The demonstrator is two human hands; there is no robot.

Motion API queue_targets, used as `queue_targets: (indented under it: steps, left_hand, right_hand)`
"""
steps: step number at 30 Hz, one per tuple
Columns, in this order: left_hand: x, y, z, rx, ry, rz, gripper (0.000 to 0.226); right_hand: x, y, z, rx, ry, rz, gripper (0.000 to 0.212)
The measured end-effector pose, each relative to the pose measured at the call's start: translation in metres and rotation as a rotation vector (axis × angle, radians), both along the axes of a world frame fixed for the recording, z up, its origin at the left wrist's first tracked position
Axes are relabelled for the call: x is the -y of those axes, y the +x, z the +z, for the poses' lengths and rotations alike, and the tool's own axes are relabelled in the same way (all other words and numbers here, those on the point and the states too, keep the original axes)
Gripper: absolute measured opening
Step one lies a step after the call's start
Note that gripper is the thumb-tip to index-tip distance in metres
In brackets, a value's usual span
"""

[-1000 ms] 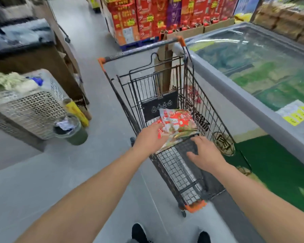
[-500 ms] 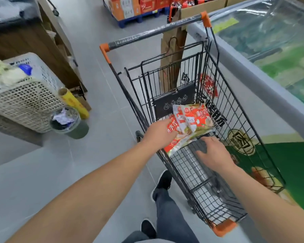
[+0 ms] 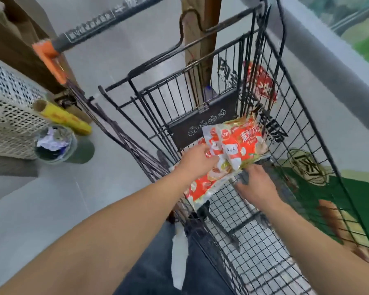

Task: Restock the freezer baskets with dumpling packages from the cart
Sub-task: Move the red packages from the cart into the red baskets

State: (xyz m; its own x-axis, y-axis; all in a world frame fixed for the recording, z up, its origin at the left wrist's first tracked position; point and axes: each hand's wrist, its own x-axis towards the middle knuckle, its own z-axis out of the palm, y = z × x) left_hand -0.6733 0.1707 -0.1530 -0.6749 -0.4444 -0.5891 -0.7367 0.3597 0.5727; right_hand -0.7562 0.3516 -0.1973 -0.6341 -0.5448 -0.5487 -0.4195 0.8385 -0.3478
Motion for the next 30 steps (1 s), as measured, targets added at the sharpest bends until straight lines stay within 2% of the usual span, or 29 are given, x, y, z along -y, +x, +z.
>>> queue_targets:
  steps: [5,8,10,11,13,15,19,21,23,25,27,30]
  left_hand:
    - [0.015,-0.028,-0.045,0.125,0.025,-0.037,0.047]
    - [0.021,-0.042,-0.073,0.143,0.132,0.066,0.039]
    - [0.022,-0.048,-0.085,0.126,0.203,0.151,0.033]
    - [0.023,-0.051,-0.095,0.126,0.24,0.186,0.029]
    - [0.021,-0.053,-0.104,0.121,0.302,0.227,0.023]
    - [0.019,-0.058,-0.11,0.118,0.351,0.245,0.022]
    - [0.016,-0.064,-0.107,0.137,0.458,0.365,0.031]
    - [0.017,-0.065,-0.109,0.137,0.357,0.338,0.029]
    - [0.022,-0.062,-0.111,0.214,0.109,0.185,0.026]
    - [0.03,-0.054,-0.115,0.265,-0.03,0.145,0.026]
    - [0.04,-0.045,-0.124,0.307,-0.063,0.141,0.027]
    - [0.045,-0.033,-0.136,0.367,-0.043,0.176,0.028]
  right_hand:
    - [0.023,-0.021,-0.037,0.023,0.013,-0.016,0.06]
    - [0.037,-0.031,-0.063,0.024,0.054,-0.024,0.057]
    - [0.045,-0.032,-0.073,-0.055,0.082,-0.007,0.057]
    - [0.048,-0.033,-0.081,-0.127,0.079,0.031,0.053]
    - [0.049,-0.033,-0.091,-0.258,-0.001,0.054,0.032]
    - [0.047,-0.037,-0.099,-0.246,-0.06,-0.004,0.02]
    - [0.049,-0.02,-0.09,-0.186,-0.265,0.029,0.002]
    - [0.055,-0.003,-0.081,-0.102,-0.338,0.088,0.003]
    - [0.06,0.01,-0.074,-0.013,-0.384,0.185,0.008]
    - [0.058,0.01,-0.071,0.05,-0.412,0.206,0.018]
    - [0.052,-0.005,-0.067,0.037,-0.373,0.047,0.031]
    - [0.029,-0.041,-0.089,-0.026,-0.245,-0.352,0.032]
